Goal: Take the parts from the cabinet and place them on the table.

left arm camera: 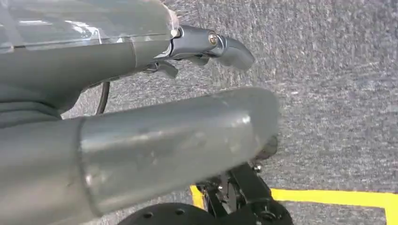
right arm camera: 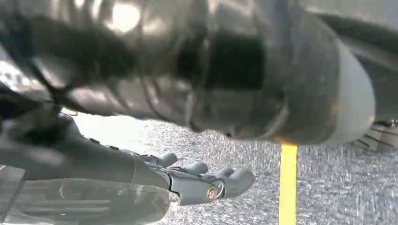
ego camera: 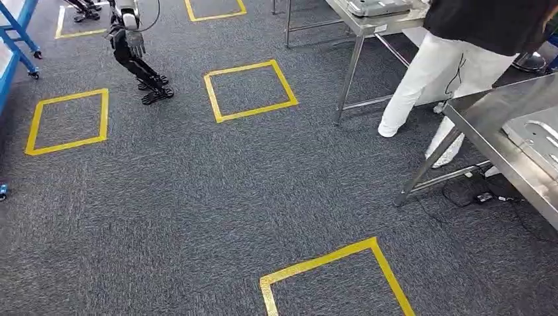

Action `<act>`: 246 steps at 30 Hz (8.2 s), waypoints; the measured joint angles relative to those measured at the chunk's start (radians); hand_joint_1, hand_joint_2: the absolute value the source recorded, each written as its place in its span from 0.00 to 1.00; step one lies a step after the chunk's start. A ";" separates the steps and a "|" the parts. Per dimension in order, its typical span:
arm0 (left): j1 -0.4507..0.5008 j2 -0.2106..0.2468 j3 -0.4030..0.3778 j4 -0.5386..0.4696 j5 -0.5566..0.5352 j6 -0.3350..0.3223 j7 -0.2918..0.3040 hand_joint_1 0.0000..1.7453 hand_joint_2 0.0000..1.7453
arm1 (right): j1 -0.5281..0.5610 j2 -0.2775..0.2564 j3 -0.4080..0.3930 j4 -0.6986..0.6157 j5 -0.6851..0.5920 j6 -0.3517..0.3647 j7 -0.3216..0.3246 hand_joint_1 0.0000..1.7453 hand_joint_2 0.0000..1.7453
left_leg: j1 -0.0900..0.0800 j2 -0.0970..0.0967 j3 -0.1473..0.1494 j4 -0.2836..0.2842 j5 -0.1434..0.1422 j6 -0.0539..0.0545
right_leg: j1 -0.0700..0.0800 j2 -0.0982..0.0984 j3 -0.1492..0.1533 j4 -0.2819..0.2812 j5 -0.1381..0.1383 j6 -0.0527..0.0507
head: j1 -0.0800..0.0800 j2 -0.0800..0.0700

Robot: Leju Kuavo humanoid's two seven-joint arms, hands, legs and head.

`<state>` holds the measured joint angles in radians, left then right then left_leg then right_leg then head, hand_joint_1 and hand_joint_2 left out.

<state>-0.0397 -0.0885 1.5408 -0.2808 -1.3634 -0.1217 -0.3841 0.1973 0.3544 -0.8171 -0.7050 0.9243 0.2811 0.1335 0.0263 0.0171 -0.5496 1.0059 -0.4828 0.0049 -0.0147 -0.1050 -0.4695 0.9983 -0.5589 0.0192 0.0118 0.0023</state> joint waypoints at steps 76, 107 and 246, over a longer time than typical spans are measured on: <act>-0.003 0.035 -0.024 0.000 -0.018 -0.001 -0.012 0.00 0.00 | -0.119 -0.108 -0.089 0.316 0.090 -0.062 -0.116 0.00 0.00 | -0.004 -0.167 -0.023 -0.008 0.031 -0.032 | -0.003 0.158 -0.046 0.016 0.036 -0.048 | 0.000 0.000; -0.002 0.027 -0.026 0.000 -0.027 0.014 -0.010 0.00 0.00 | -0.140 -0.123 -0.117 0.384 0.091 -0.106 -0.104 0.00 0.00 | -0.002 -0.151 0.000 -0.001 0.010 -0.033 | -0.009 0.139 -0.063 0.033 0.045 -0.049 | 0.000 0.000; 0.009 0.005 -0.050 0.009 -0.002 0.014 -0.034 0.00 0.00 | -0.111 -0.065 -0.245 0.231 0.199 -0.029 -0.076 0.00 1.00 | -0.019 -0.019 -0.003 0.025 0.001 0.035 | 0.003 0.114 -0.016 0.108 -0.007 -0.005 | 0.001 0.000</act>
<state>-0.0311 -0.0839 1.4912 -0.2716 -1.3653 -0.1080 -0.4177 0.0859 0.2895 -1.0616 -0.4742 1.1235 0.2522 0.0576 0.0072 -0.0024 -0.5527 1.0307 -0.4814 0.0401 -0.0118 0.0087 -0.4858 1.1062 -0.5661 0.0143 0.0126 0.0026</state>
